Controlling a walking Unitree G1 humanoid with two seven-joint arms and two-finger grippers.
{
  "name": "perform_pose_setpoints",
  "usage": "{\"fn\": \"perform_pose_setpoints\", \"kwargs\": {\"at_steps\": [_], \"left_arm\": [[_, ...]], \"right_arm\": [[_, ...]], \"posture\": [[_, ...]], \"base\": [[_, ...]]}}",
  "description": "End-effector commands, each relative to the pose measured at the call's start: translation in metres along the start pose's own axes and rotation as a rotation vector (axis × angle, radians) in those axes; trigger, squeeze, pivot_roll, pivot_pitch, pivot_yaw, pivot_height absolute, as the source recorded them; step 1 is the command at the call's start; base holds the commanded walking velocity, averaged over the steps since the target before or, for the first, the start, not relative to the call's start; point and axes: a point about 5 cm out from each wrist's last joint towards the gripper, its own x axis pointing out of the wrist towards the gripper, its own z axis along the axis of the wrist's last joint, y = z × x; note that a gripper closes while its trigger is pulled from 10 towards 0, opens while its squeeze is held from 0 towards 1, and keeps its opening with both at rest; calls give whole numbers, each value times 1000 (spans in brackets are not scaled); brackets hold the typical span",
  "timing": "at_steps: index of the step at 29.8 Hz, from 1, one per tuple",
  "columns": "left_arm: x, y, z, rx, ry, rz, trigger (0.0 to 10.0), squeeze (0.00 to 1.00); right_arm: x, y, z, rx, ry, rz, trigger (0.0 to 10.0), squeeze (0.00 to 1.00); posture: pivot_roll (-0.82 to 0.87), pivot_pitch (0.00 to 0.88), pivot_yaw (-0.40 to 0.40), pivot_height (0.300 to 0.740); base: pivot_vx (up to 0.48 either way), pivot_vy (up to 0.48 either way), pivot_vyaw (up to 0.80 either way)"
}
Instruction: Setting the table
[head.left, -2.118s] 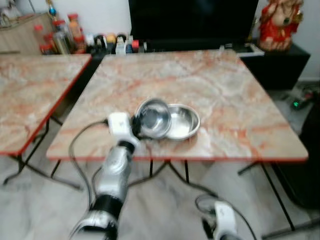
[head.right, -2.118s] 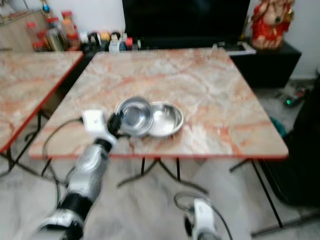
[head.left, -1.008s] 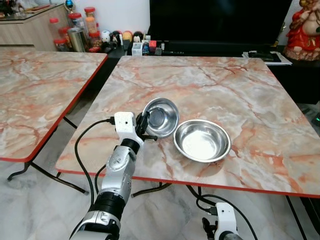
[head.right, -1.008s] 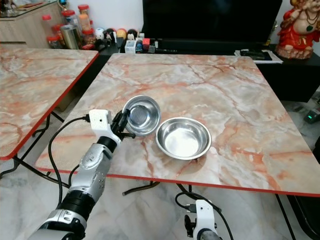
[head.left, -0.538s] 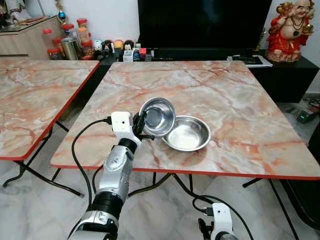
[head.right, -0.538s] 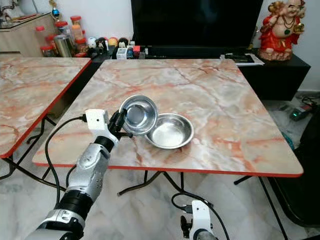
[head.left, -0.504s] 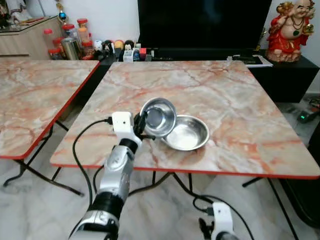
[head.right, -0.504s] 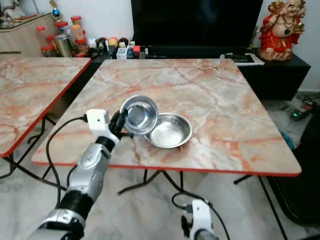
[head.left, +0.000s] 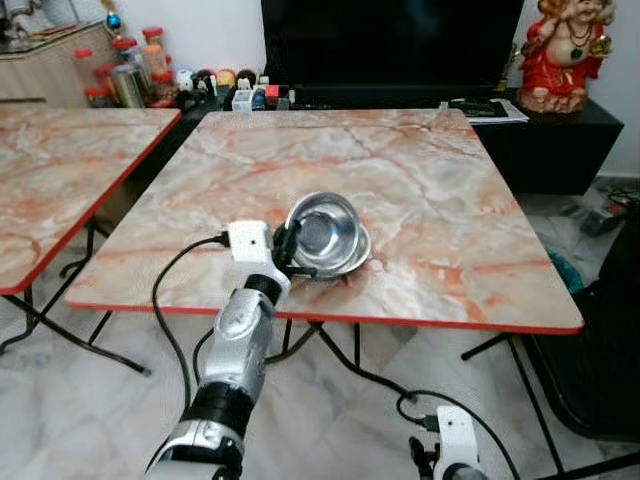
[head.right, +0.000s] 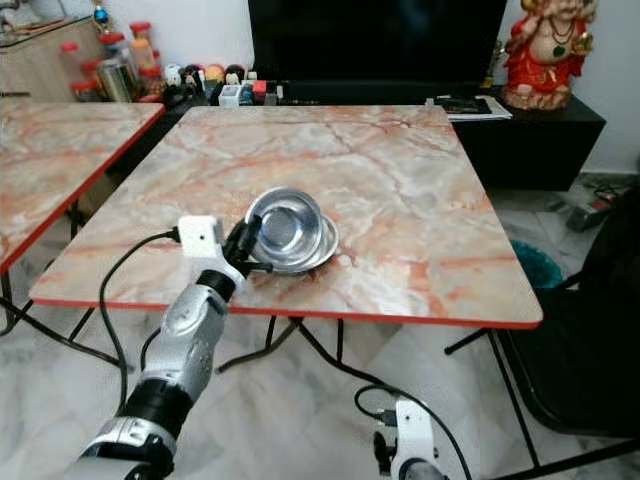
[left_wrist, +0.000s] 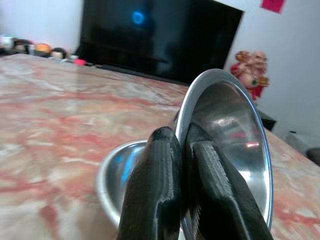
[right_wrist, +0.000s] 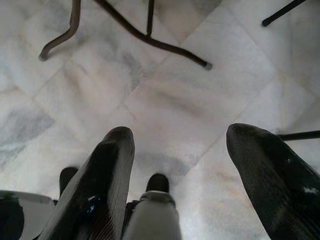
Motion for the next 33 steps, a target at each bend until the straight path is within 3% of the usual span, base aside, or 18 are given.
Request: {"fn": "perform_pose_setpoints", "kwargs": {"at_steps": [1, 10, 23, 28, 33], "left_arm": [[1, 6, 4, -4, -6, 19, 10000, 0], [2, 6, 4, -18, -7, 31, 10000, 0], [2, 7, 5, -19, -13, 26, 10000, 0], [2, 7, 5, -18, -14, 22, 10000, 0], [2, 5, 6, -24, -14, 4, 10000, 0]], "right_arm": [[1, 4, 3, 5, -9, 12, 10000, 0], [1, 4, 4, 4, -12, 15, 10000, 0], [1, 4, 5, 5, -11, 14, 10000, 0], [2, 5, 6, 15, -16, 20, 10000, 0], [2, 5, 6, 3, -19, 17, 10000, 0]], "posture": [[-33, 0, 5, 728], [-34, 0, 0, 728], [-30, 0, -1, 728], [-30, 0, 1, 728], [-29, 0, 2, 728]], "base": [[0, 0, 0], [0, 0, 0], [265, 0, -32], [278, 0, -636], [267, 0, 0]]}}
